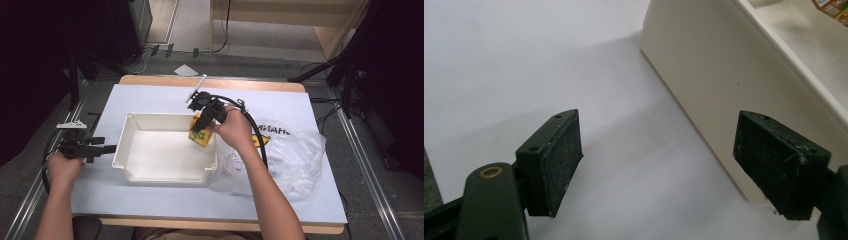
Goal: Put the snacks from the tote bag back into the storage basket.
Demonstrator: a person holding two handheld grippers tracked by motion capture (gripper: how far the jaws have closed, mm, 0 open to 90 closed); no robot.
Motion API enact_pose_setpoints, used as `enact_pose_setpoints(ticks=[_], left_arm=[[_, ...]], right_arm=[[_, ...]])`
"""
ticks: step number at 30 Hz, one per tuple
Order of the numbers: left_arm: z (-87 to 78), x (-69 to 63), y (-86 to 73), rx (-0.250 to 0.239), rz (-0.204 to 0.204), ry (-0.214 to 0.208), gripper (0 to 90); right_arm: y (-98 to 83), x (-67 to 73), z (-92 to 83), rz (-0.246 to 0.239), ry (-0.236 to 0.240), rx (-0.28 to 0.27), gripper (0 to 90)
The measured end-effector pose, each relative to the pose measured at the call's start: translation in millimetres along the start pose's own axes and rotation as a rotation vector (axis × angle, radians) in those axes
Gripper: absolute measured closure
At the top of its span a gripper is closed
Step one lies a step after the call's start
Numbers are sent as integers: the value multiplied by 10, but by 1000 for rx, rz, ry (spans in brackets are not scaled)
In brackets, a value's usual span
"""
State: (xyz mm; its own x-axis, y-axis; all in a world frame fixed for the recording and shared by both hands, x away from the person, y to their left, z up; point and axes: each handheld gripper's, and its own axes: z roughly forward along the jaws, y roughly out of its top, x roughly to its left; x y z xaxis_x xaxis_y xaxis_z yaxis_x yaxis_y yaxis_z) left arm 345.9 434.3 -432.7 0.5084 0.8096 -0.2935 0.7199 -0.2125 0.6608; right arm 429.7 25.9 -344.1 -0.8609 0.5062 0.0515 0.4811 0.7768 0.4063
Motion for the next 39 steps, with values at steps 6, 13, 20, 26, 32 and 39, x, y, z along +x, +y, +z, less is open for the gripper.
enact_pose_setpoints(ticks=[6, 13, 20, 26, 32, 39], left_arm=[[3, -6, 2, 4, 2, -1, 207], [2, 0, 2, 4, 3, -1, 207], [4, -5, 5, 7, 3, -3, 208], [5, -4, 4, 7, 4, -3, 208], [6, -3, 4, 7, 3, -4, 208], [10, -10, 5, 7, 5, -3, 208]], right_arm=[[21, 9, 79, -1, -12, 9, 537], [34, -5, 208, -14, -14, 26, 537], [49, -16, 262, -2, -22, 38, 537], [62, -22, 311, -2, -35, 41, 537], [70, -29, 334, 5, -63, 46, 536], [38, -90, 349, 44, -45, 23, 533]])
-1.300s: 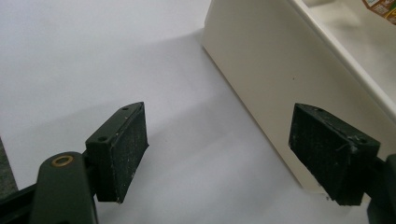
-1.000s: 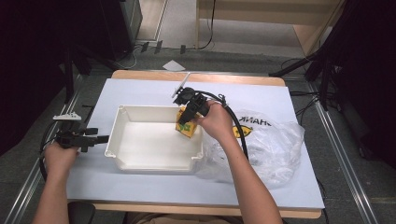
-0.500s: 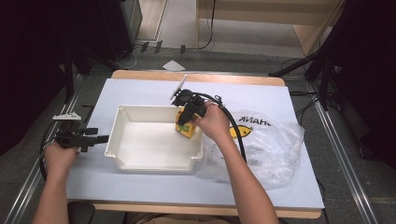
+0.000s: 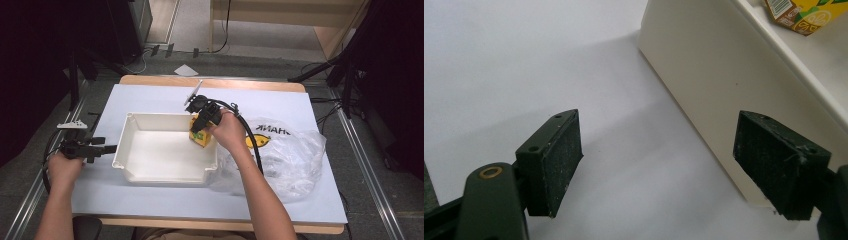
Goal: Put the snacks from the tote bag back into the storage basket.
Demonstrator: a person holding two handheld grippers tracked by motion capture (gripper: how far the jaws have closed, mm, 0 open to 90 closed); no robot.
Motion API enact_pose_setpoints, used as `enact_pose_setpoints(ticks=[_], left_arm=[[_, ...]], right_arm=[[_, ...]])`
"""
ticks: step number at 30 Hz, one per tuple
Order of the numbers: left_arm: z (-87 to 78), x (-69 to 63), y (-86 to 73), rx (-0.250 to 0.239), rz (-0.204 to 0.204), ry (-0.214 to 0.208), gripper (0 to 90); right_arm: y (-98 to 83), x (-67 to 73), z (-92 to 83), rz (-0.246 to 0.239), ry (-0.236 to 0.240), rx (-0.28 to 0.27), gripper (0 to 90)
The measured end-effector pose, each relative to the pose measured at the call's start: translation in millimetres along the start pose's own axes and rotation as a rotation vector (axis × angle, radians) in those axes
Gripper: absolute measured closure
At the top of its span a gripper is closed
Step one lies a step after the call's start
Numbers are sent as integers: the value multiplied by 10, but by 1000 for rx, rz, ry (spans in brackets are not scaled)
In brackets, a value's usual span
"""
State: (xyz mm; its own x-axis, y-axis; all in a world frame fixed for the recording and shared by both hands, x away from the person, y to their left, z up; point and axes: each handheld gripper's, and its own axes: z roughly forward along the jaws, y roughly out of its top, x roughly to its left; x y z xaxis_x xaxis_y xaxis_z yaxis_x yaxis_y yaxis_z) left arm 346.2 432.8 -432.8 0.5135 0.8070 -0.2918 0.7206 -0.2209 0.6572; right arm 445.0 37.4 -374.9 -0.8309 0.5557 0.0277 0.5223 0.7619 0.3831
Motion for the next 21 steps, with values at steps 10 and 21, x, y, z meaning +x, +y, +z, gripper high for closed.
enact_pose_setpoints(ticks=[10, 21], left_arm=[[1, 1, 0, 0, -2, 1, 208], [-1, 0, 1, -1, 0, 0, 208]], right_arm=[[-22, -29, 11, 10, 16, -22, 517], [-34, -56, 6, 28, 34, -28, 484]])
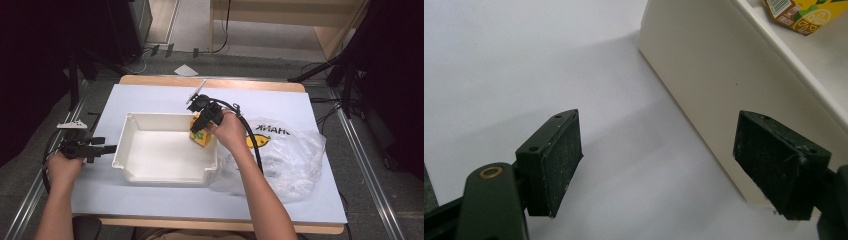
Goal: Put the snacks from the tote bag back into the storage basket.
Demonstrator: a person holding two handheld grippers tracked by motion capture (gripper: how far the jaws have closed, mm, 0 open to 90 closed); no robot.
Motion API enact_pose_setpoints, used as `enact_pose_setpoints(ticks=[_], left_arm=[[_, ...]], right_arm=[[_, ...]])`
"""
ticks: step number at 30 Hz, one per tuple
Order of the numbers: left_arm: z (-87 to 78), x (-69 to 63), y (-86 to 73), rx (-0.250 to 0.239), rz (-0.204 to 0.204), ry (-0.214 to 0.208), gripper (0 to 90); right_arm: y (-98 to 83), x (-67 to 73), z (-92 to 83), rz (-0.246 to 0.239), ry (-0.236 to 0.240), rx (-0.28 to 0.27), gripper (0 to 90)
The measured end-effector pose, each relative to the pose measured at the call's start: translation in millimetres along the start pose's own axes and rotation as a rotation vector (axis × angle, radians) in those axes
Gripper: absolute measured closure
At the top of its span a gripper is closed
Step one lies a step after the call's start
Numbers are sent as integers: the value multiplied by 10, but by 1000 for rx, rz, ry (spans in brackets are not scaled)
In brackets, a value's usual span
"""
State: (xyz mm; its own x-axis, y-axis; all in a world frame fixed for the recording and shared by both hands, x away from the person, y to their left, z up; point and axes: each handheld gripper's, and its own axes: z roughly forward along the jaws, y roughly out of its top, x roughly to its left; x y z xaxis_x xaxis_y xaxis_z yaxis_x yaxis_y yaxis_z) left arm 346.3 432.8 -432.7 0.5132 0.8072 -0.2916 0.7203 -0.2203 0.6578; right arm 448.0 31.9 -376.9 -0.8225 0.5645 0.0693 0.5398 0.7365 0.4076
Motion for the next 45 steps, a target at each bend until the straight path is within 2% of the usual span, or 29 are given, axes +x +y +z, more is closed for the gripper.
enact_pose_setpoints(ticks=[4, 7, 8, 10, 23, 35, 38, 45], left_arm=[[1, -1, 1, 1, 1, 0, 207], [2, -1, 1, 1, 0, 0, 207], [2, -1, 1, 1, 1, 1, 207], [2, -4, 1, 0, 1, 1, 208], [9, -7, 0, 2, -1, -1, 208], [13, -13, 2, 9, 2, 0, 207], [16, -13, 2, 7, 1, 1, 208], [13, -12, 0, 4, -1, 1, 208]], right_arm=[[-6, -11, 4, 6, -4, 2, 454], [-13, -26, -49, 20, 10, -36, 412], [-13, -45, -83, 26, 28, -57, 416], [-17, -54, -134, 39, 26, -73, 417], [-101, -28, -391, 28, 23, -111, 429], [-206, 75, -628, 28, 25, -160, 436], [-230, 112, -666, 25, 47, -168, 439], [-271, 200, -695, 9, 48, -173, 480]])
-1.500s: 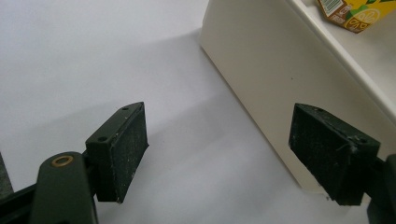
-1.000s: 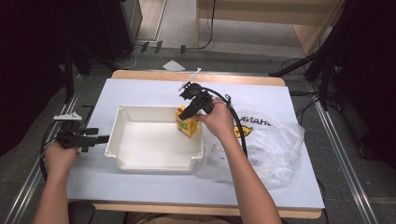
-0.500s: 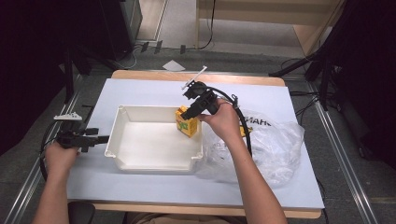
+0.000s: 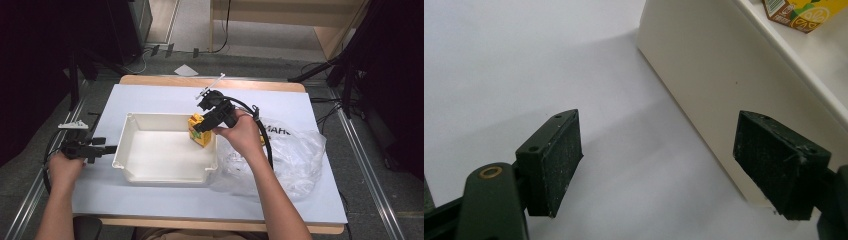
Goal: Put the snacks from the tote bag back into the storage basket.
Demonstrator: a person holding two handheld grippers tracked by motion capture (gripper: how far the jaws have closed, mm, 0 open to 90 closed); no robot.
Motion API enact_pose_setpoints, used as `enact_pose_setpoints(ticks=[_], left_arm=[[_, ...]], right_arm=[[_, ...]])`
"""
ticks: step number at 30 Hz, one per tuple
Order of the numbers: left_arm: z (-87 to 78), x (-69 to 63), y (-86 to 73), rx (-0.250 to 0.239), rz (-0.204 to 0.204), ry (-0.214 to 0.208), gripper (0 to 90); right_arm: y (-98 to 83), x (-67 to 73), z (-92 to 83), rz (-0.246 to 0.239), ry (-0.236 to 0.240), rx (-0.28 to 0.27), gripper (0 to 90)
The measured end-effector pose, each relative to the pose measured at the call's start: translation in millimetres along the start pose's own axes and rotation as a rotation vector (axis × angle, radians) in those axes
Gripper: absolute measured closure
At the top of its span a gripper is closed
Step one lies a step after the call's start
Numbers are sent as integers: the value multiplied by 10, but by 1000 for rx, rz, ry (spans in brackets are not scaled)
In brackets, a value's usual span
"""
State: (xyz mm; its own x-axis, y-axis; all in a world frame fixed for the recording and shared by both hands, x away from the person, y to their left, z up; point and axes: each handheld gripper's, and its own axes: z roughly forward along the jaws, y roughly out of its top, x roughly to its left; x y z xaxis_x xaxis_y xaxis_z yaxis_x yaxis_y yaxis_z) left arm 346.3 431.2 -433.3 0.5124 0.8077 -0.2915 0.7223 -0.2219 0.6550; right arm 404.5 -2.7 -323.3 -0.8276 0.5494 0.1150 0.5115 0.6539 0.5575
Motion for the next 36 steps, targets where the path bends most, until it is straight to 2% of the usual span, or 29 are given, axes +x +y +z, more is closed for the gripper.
enact_pose_setpoints(ticks=[8, 10, 11, 13, 15, 16, 18, 22, 24, 29, 32, 36], left_arm=[[4, -3, 2, 5, 2, 3, 208], [4, -5, 2, 4, 2, 3, 208], [4, -6, 2, 4, 1, 3, 208], [2, -6, 2, 4, 2, 4, 208], [3, -4, 1, 4, 1, 5, 207], [1, -5, 1, 5, 2, 5, 208], [1, -6, 1, 4, 3, 4, 208], [3, -4, 2, 7, 4, 4, 207], [4, -4, 2, 7, 5, 4, 208], [2, 0, 4, 6, 5, 2, 208], [2, 1, 8, 3, 2, 3, 208], [-2, 1, 12, 0, 3, 4, 208]], right_arm=[[-110, 63, 24, 7, 45, -30, 583], [-145, 74, 49, 5, 55, -30, 633], [-182, 83, 83, 17, 68, -34, 695], [-203, 87, 99, 20, 74, -47, 729], [-238, 86, 125, 44, 112, -57, 793], [-254, 83, 136, 51, 118, -67, 850], [-282, 74, 148, 59, 118, -79, 900], [-314, 71, 171, 55, 96, -84, 900], [-330, 76, 191, 53, 69, -84, 900], [-362, 66, 287, 49, 59, -61, 900], [-406, 47, 378, 60, 96, -62, 900], [-437, 51, 505, 64, 72, -51, 900]])
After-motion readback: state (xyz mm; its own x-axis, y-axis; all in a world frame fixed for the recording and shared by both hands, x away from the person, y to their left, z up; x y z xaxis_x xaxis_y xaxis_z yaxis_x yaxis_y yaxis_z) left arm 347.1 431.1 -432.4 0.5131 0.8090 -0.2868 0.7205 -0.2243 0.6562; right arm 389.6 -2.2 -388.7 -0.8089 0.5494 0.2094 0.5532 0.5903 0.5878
